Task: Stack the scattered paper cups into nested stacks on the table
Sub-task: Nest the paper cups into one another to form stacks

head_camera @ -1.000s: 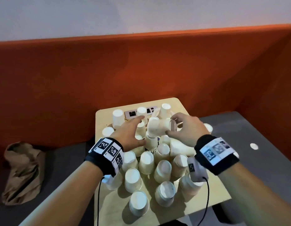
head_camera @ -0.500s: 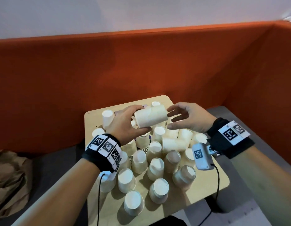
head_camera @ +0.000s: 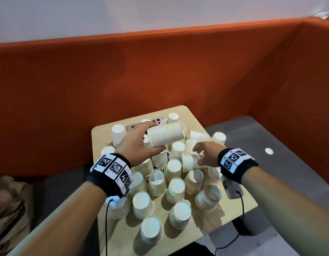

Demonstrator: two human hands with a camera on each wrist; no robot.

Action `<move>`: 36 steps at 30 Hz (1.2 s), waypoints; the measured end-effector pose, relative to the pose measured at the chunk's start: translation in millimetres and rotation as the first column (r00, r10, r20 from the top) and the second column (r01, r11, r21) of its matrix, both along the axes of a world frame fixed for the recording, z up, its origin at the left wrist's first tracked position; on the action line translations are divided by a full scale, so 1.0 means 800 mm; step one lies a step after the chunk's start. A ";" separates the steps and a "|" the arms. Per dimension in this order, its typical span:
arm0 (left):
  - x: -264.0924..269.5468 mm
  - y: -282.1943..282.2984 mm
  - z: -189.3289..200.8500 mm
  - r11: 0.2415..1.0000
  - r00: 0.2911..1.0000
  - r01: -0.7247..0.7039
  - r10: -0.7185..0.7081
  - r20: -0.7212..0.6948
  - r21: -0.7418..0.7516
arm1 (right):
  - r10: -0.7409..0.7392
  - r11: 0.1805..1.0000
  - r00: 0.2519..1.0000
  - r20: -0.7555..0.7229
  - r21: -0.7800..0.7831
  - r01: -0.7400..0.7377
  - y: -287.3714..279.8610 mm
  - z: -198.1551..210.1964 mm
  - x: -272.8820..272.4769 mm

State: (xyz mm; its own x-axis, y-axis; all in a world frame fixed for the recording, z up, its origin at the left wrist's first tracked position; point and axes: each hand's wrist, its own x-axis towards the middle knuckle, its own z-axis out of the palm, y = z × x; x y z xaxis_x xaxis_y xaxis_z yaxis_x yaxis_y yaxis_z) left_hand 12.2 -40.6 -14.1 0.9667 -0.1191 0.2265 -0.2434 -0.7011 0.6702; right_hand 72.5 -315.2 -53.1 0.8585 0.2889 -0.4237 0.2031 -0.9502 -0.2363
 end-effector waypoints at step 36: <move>0.008 0.006 -0.012 0.997 0.992 -0.067 0.071 -0.104 0.036 | -0.041 0.958 0.999 0.026 0.285 0.032 -0.032 0.081 0.021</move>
State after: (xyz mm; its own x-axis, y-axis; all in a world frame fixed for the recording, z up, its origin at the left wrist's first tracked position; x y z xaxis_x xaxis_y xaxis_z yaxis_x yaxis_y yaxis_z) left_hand 18.2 -36.2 -23.8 0.9911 -0.0568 0.1203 -0.1230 -0.7357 0.6660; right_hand 89.2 -340.6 11.6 0.8822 0.3619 -0.3011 0.1814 -0.8515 -0.4920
